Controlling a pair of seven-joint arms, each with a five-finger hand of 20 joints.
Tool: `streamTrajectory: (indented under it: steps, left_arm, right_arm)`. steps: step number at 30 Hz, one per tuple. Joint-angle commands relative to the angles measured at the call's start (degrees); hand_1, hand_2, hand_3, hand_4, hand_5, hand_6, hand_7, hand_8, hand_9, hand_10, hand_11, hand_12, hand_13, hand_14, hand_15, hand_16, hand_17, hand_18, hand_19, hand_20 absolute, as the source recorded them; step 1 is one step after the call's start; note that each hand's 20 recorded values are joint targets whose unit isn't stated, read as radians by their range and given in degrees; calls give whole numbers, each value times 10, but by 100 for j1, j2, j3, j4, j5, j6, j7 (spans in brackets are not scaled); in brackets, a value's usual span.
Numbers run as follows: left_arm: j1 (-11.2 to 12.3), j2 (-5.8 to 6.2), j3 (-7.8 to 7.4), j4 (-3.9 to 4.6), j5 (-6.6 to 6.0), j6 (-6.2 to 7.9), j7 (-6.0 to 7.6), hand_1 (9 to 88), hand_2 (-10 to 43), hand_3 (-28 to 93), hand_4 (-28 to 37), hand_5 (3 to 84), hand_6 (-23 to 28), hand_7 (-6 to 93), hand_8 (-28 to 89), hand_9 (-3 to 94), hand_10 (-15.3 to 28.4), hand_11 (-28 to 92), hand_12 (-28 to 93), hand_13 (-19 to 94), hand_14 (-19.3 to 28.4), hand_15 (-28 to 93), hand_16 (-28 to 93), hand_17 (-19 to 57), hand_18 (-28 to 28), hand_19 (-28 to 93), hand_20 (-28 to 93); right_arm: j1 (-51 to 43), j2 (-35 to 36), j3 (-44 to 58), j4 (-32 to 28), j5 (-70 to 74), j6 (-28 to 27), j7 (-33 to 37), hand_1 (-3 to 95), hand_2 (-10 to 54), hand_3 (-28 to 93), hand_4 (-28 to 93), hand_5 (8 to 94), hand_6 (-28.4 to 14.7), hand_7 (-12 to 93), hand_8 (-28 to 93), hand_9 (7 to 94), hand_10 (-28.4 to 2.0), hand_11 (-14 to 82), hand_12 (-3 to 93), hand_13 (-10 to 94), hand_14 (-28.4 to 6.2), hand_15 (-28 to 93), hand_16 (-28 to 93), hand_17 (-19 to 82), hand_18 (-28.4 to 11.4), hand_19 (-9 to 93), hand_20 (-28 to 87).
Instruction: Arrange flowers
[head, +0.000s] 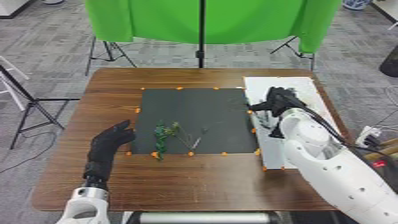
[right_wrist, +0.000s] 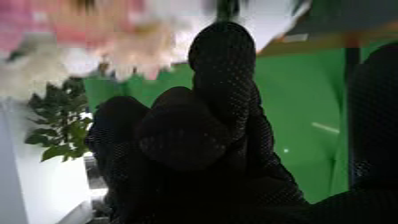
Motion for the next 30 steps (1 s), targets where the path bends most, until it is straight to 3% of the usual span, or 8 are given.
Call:
streamTrajectory:
  steps: [1, 7, 13, 14, 16, 18, 22, 30]
  left_arm:
    - [21, -14, 31, 70, 24, -66, -59, 227, 34, 680, -283, 461, 48, 120, -63, 456, 141, 224, 117, 342, 188, 357, -45, 4, 140, 174, 188]
    - [29, -31, 28, 65, 40, -86, -58, 229, 33, 680, -283, 461, 48, 119, -63, 456, 141, 224, 117, 341, 188, 357, -46, 4, 140, 174, 188]
    - [33, -48, 18, 54, 45, -80, -77, 236, 27, 680, -282, 462, 48, 120, -63, 455, 141, 224, 117, 341, 188, 355, -46, 4, 140, 174, 188]
    - [40, -47, 13, 49, 48, -81, -79, 237, 25, 680, -281, 462, 48, 120, -63, 455, 141, 224, 117, 341, 188, 355, -46, 4, 140, 174, 188]
    - [54, -51, 7, 49, 43, -83, -76, 239, 24, 678, -279, 462, 49, 120, -63, 456, 141, 224, 117, 341, 188, 355, -45, 4, 140, 174, 188]
    - [51, -50, 8, 48, 43, -84, -77, 243, 23, 675, -277, 462, 48, 120, -63, 456, 141, 224, 117, 341, 187, 354, -45, 4, 140, 174, 188]
    - [44, -51, 2, 52, 35, -79, -88, 248, 22, 672, -271, 461, 48, 119, -63, 455, 141, 224, 117, 341, 187, 354, -45, 4, 140, 174, 188]
    - [63, -36, 11, 51, 25, -111, -106, 248, 22, 670, -270, 461, 48, 121, -63, 456, 141, 224, 116, 340, 188, 354, -45, 4, 140, 174, 188]
  right_arm:
    - [-81, -109, -103, 88, -271, -299, 88, 251, -95, 596, -237, 690, -62, 116, -70, 854, -124, 459, 271, 892, -40, 645, 333, 671, -124, 932, 609]
    - [-134, -145, -370, 142, -724, -416, 69, 277, -95, 592, -246, 708, -64, 127, -65, 864, -126, 456, 270, 904, -33, 633, 335, 685, -115, 932, 596]
    - [-220, -219, -698, 348, -1114, -317, 29, 363, -95, 628, -234, 742, -57, 191, -46, 869, -119, 473, 272, 916, -27, 637, 343, 696, -109, 932, 601]
    - [-214, -259, -729, 406, -1136, -294, 39, 403, -95, 632, -216, 752, -47, 228, 13, 873, -114, 482, 272, 922, -24, 640, 344, 702, -106, 932, 607]
    - [-217, -325, -729, 480, -874, -144, 103, 689, -95, 24, 178, 765, -33, 253, 187, 883, -108, 489, 270, 930, -21, 648, 345, 714, -103, 932, 619]
    - [-243, -362, -665, 528, -634, 79, 154, 822, -95, -231, 425, 785, -15, 303, 242, 902, -100, 490, 272, 936, -20, 659, 339, 725, -103, 932, 631]
    - [-315, -351, -394, 465, -388, 524, 159, 856, -95, -282, 582, 795, -7, 345, 254, 920, -94, 489, 271, 937, -22, 679, 326, 738, -104, 932, 640]
    - [-674, -213, 302, -572, 139, 1332, 95, 855, -95, -282, 630, 791, -16, 374, 253, 923, -95, 500, 274, 937, -23, 698, 319, 744, -107, 932, 654]
